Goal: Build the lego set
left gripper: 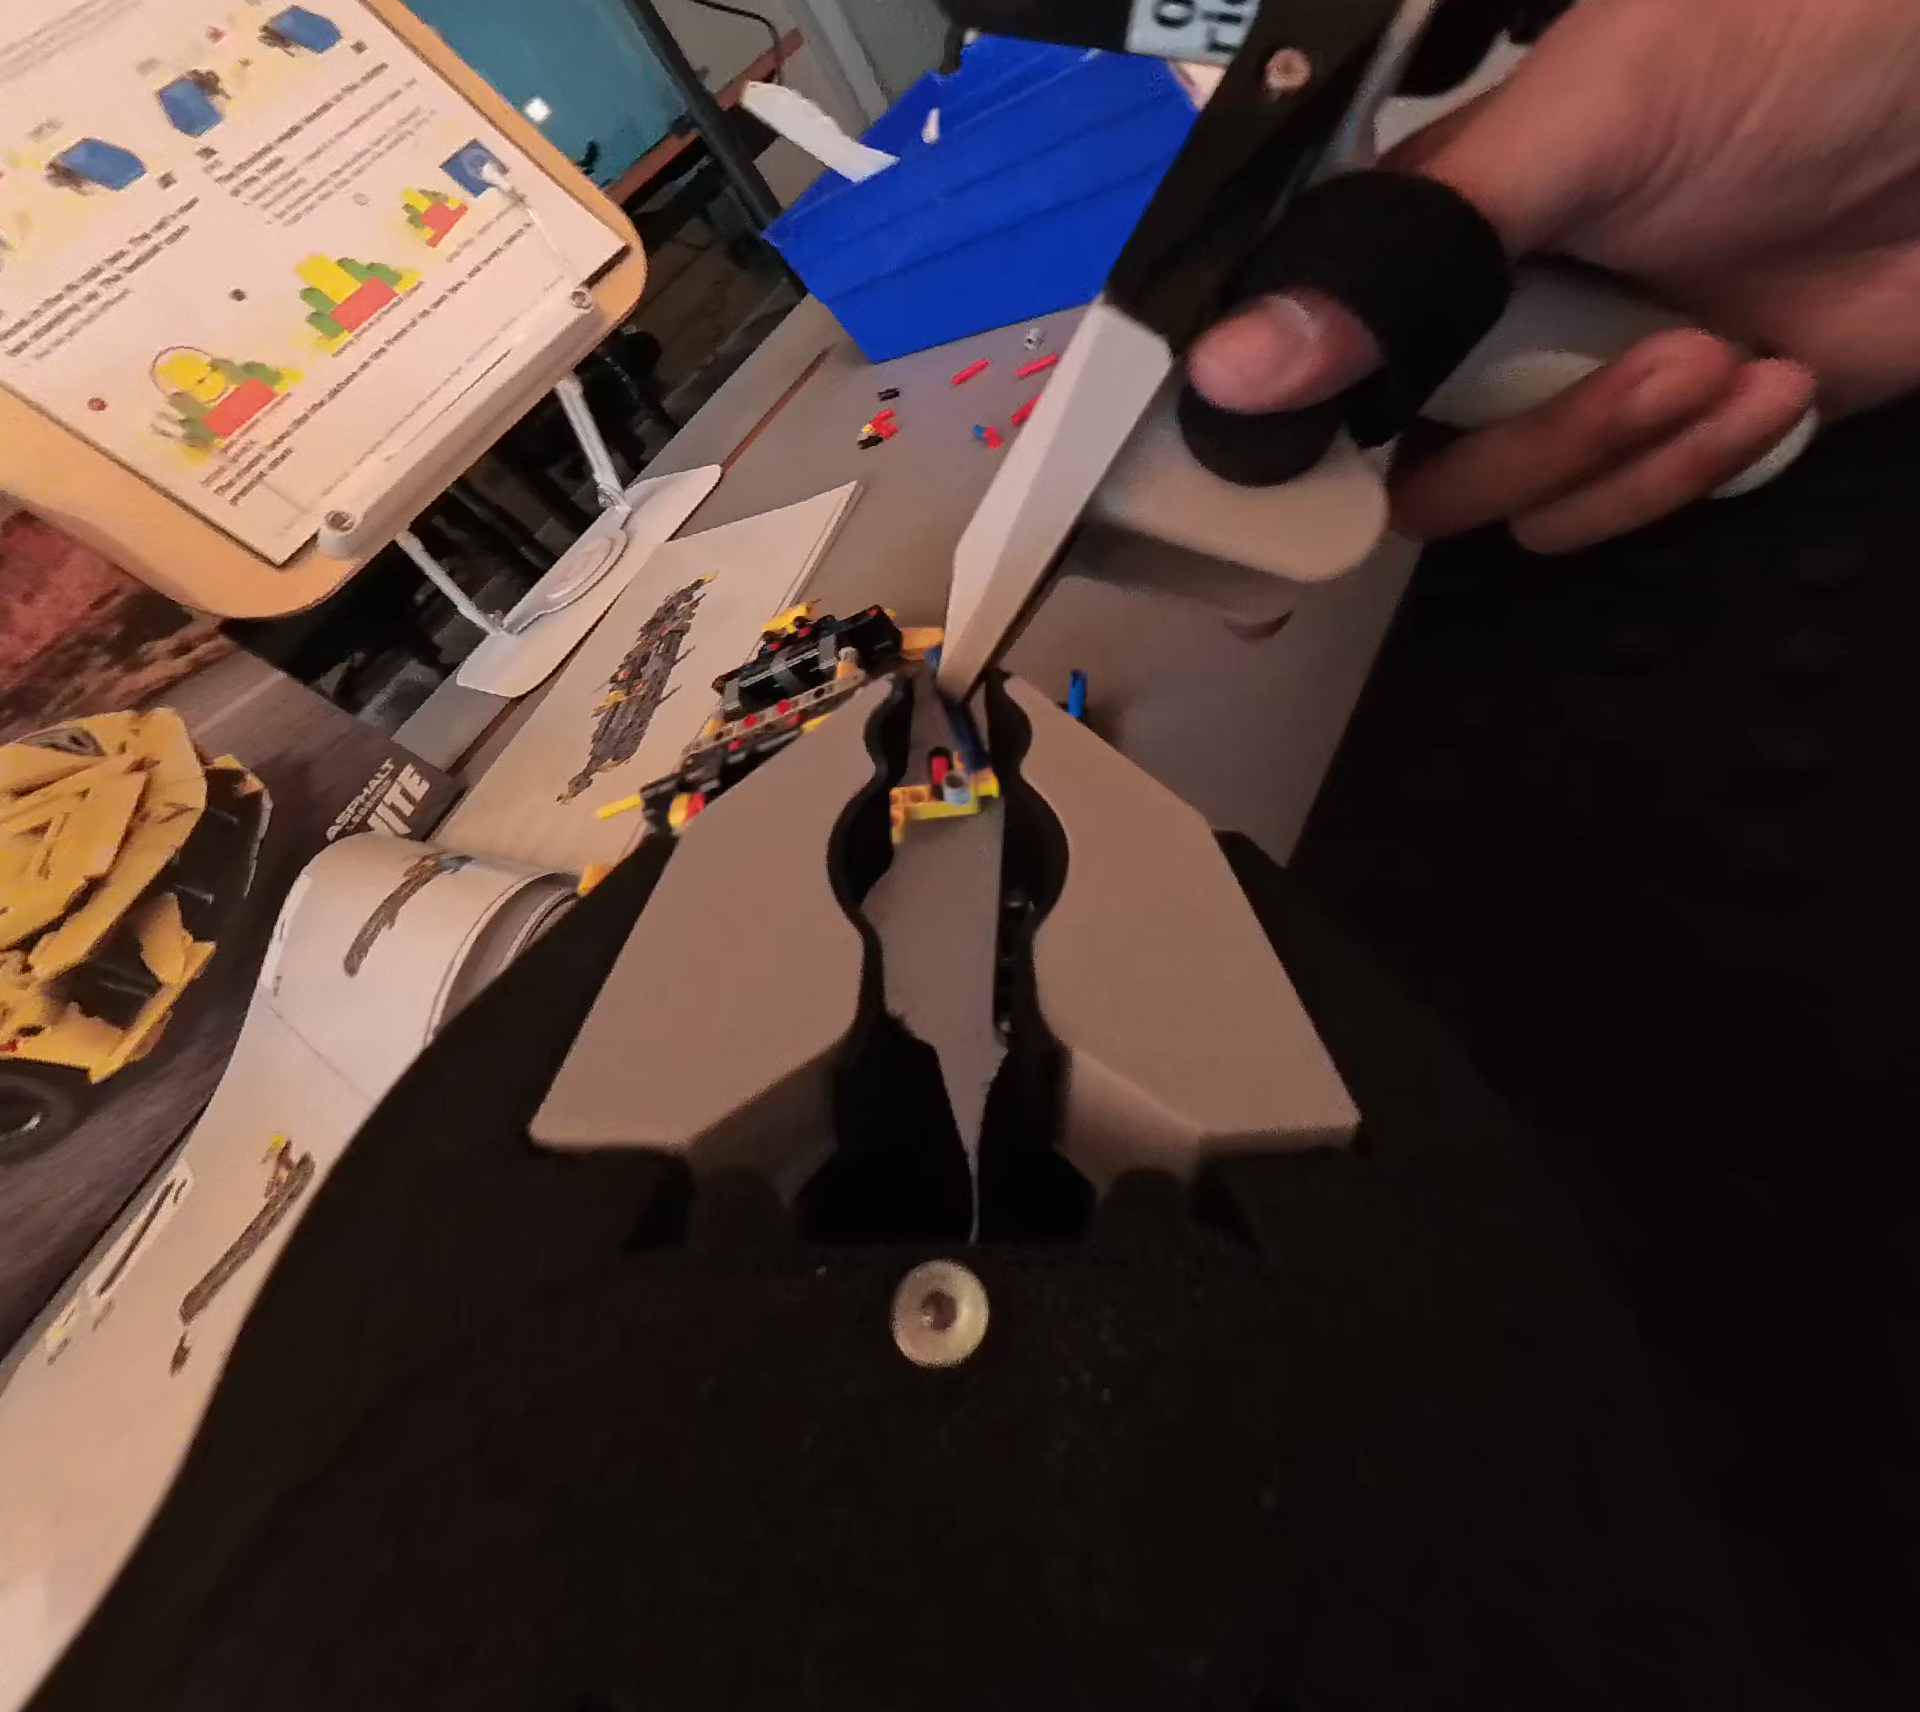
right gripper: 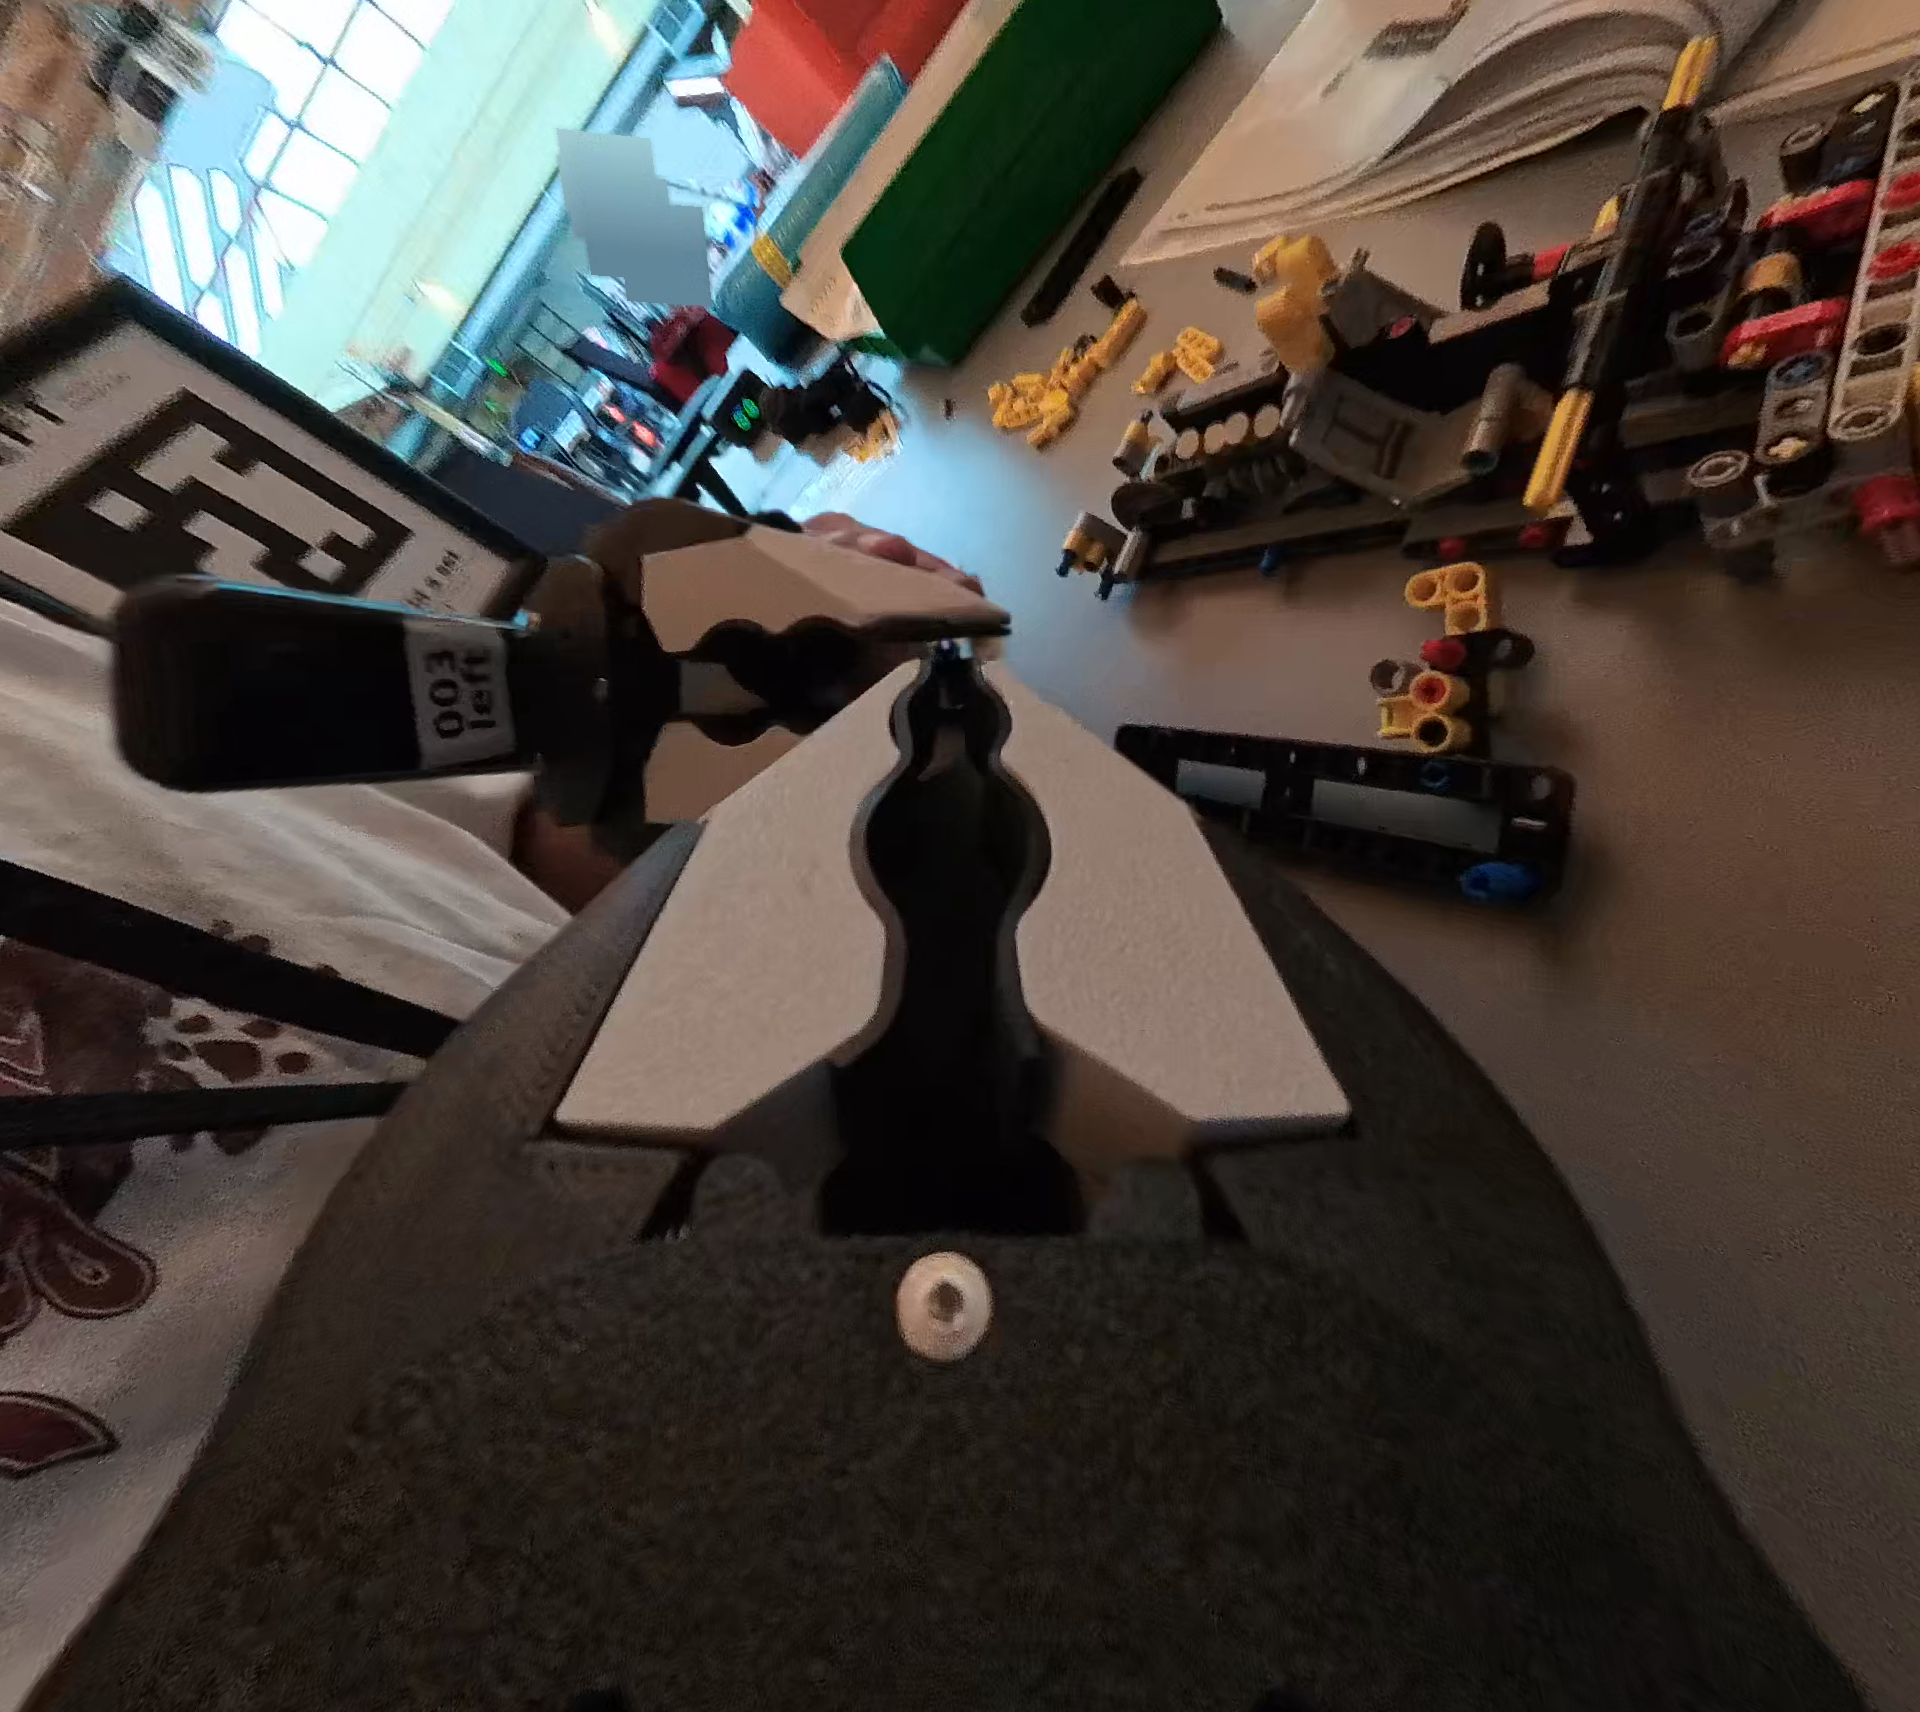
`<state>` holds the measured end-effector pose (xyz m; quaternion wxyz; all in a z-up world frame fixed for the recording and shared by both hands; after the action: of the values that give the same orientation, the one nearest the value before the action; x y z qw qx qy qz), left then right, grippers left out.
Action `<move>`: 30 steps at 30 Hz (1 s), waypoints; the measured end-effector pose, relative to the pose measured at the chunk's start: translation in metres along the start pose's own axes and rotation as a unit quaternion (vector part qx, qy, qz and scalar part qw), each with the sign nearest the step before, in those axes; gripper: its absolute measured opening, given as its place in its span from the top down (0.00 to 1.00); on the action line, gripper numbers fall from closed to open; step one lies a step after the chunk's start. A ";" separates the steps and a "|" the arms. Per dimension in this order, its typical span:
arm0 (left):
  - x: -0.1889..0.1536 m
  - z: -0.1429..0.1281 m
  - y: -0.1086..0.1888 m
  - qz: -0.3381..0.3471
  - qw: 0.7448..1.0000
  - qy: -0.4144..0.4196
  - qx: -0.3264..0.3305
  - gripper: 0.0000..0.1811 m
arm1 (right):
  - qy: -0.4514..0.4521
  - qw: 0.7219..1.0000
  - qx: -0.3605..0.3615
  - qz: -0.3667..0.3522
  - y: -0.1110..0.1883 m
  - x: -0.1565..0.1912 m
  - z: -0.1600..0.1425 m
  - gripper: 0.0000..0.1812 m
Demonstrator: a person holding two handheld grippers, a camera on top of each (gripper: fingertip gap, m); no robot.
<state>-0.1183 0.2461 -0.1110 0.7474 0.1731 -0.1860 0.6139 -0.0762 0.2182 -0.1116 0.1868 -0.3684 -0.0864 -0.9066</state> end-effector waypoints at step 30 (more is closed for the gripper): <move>0.018 -0.033 0.000 -0.026 0.993 0.055 0.104 0.81 | 0.084 0.995 0.012 -0.055 0.021 -0.017 0.002 0.98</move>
<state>-0.1133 0.2773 -0.1306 0.7505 0.2203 -0.0752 0.6186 -0.0548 0.2044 -0.1217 0.1482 -0.2830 -0.1015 -0.9421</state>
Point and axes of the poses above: each gripper's, where its closed fingertips meet, y back along the fingers, z out of its top, x = y × z across the jaws, the point moved 4 cm from there along y, back along the fingers, and after that the axes turned 12 degrees about -x, right-handed, at the moved point
